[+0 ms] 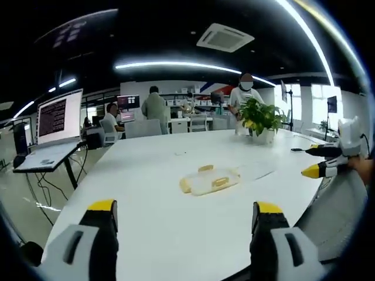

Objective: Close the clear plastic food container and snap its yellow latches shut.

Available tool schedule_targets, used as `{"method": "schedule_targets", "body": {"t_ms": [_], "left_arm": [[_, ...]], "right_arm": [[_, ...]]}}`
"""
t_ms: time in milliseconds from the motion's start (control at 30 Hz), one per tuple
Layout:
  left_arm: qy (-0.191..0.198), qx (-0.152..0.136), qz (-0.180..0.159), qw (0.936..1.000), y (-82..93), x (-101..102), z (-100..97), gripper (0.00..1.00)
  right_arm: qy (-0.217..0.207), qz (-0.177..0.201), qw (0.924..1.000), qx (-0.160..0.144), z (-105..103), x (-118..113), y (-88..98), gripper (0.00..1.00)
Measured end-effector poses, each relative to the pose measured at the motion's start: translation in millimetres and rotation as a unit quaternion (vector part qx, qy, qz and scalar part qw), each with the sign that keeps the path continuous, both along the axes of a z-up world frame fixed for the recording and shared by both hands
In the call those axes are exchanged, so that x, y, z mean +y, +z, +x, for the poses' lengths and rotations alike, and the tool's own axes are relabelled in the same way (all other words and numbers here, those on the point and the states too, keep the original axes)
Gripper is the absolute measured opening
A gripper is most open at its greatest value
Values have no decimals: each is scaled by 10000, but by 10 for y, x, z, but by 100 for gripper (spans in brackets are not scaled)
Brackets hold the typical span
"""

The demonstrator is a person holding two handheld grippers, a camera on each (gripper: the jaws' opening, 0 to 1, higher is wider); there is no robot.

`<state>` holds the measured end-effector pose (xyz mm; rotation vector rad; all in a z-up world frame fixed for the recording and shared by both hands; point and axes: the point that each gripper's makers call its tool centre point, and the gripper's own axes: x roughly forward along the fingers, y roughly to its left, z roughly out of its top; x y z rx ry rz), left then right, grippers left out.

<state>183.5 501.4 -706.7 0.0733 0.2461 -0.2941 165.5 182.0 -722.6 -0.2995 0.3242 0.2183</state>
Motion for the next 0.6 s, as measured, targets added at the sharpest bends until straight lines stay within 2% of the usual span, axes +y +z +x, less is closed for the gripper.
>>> {"method": "schedule_targets", "body": {"t_ms": [100,267,500,600], "left_arm": [[34,-39,2,10000,15,11,8,98],[48,-48,-80,9999,28,11,24,99],[122,115,-104,9998,-25,34,47,98],[109,74,-101,9999,-13,25,49,98]], "right_arm": [[3,-9,10000,12,2,0,-1,64],[5,11,10000,1,14,-1,8,64],[25,-11,10000,92,24,1,-18,63],[24,35,10000,59,27,-3,-8,63]]}}
